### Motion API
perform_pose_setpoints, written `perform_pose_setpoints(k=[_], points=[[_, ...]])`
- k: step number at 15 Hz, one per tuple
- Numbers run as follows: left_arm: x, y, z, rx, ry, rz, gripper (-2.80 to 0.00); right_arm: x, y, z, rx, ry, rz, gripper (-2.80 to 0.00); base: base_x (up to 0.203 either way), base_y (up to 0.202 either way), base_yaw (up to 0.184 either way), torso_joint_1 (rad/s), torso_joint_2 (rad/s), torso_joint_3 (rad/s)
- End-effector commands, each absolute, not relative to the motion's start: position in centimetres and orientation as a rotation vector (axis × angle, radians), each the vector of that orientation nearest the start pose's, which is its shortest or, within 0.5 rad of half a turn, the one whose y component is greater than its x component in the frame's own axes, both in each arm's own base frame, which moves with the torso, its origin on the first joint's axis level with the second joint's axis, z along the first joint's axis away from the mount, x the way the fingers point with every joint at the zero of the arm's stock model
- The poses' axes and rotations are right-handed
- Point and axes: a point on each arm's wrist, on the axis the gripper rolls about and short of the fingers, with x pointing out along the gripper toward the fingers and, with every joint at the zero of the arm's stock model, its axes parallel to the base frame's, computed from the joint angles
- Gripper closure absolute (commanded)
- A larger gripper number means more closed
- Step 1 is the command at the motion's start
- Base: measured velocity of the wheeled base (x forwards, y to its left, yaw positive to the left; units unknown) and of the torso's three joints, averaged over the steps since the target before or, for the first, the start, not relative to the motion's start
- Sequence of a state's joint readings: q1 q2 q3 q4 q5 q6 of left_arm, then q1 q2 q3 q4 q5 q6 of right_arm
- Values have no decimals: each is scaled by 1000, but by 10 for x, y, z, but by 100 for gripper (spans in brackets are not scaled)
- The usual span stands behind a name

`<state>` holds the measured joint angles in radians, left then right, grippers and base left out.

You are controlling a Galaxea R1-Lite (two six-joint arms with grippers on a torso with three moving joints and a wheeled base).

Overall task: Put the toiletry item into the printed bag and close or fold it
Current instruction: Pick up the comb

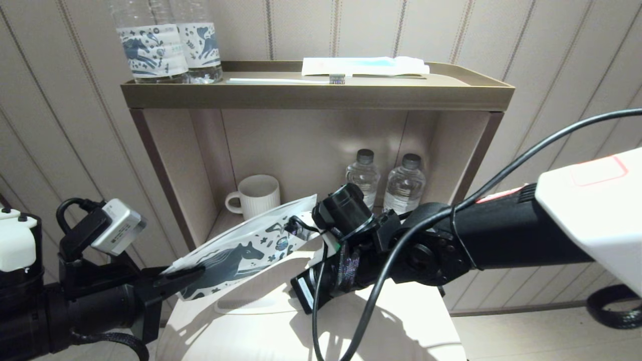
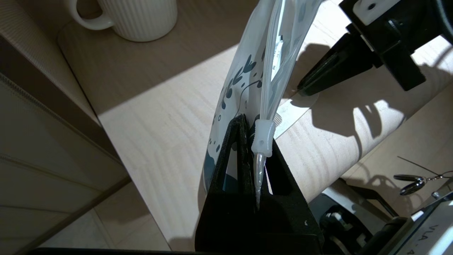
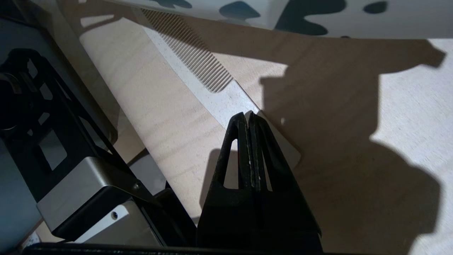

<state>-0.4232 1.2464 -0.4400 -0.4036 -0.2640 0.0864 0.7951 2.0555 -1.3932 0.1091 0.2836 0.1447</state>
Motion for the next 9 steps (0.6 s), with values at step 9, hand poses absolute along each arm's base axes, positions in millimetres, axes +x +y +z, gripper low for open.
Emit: perform_pose_setpoints(k=[9], points=[[156, -78, 168, 119, 389, -705, 0, 274, 302, 127, -99, 896, 974, 0, 0, 0, 0, 0, 0, 0]])
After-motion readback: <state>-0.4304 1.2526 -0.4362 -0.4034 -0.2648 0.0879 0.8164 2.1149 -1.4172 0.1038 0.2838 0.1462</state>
